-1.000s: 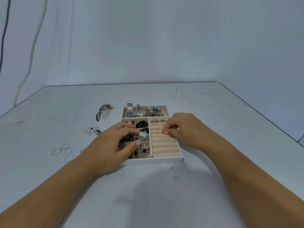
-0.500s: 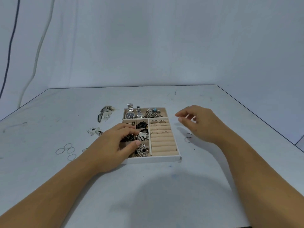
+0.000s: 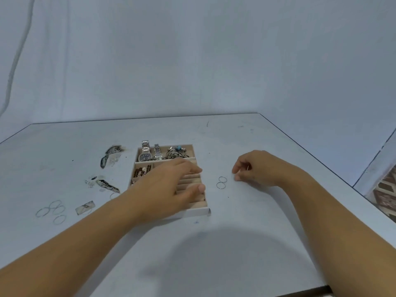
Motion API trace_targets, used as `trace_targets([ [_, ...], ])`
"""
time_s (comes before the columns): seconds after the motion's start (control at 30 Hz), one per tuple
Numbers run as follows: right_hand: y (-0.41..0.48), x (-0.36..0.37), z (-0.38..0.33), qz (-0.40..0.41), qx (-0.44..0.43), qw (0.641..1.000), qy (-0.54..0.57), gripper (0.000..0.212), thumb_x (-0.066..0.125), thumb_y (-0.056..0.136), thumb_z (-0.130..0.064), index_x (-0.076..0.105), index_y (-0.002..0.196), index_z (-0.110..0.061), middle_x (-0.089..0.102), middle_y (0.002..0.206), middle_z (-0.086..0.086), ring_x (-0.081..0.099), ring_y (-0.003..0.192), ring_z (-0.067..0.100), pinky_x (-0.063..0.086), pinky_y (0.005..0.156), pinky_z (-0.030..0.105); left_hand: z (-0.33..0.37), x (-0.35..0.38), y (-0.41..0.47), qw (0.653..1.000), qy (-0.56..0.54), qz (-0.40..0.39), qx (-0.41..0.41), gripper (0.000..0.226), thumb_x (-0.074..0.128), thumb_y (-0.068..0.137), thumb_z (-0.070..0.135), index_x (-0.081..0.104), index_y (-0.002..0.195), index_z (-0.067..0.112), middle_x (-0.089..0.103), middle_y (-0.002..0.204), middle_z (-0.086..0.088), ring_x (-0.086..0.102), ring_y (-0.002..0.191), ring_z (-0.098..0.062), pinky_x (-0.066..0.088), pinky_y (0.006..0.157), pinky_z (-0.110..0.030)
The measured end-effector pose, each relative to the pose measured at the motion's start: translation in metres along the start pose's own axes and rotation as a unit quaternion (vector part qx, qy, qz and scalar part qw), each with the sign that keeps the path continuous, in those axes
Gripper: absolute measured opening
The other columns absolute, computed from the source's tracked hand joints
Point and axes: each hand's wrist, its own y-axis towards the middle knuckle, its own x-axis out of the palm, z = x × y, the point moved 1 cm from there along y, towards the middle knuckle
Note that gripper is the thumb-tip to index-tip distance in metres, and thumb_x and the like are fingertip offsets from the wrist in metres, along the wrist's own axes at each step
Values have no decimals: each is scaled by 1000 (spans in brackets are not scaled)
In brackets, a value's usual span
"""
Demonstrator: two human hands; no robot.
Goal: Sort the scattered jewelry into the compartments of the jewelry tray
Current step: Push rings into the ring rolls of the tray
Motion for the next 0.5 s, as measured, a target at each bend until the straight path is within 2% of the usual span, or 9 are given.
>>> trace_targets([
  [0.07,1,1,4,3,16,1000,18,11,74,79,-30,67,86,-25,59,73,-12,55,69,5,38,61,19,4,5,8,1000,-3,-3,1,46,47,87,60,56,123,32,52,123,23,51,109,6,42,95,-20],
  [0.17,4,1,10,-2,41,998,38,18,76,77,-33,66,83,-20,61,75,-12,56,70,6,40,62,21,8,13,17,1000,3,-14,-2,50,42,84,62,55,123,34,51,124,22,50,109,5,42,95,-22],
  [0.33,3,3,10,-25,44,998,39,24,71,81,-37,64,86,-15,62,79,-7,54,72,9,42,64,23,11,24,37,999,26,-28,-4,42,50,89,53,56,122,29,51,126,16,48,115,-1,39,100,-24],
  [0.5,-6,14,11,54,-6,991,125,19,76,76,-29,58,77,-23,60,75,-9,52,63,4,40,59,18,11,33,66,998,57,-29,-11,29,56,89,43,64,113,29,55,123,11,49,116,-9,38,101,-32],
])
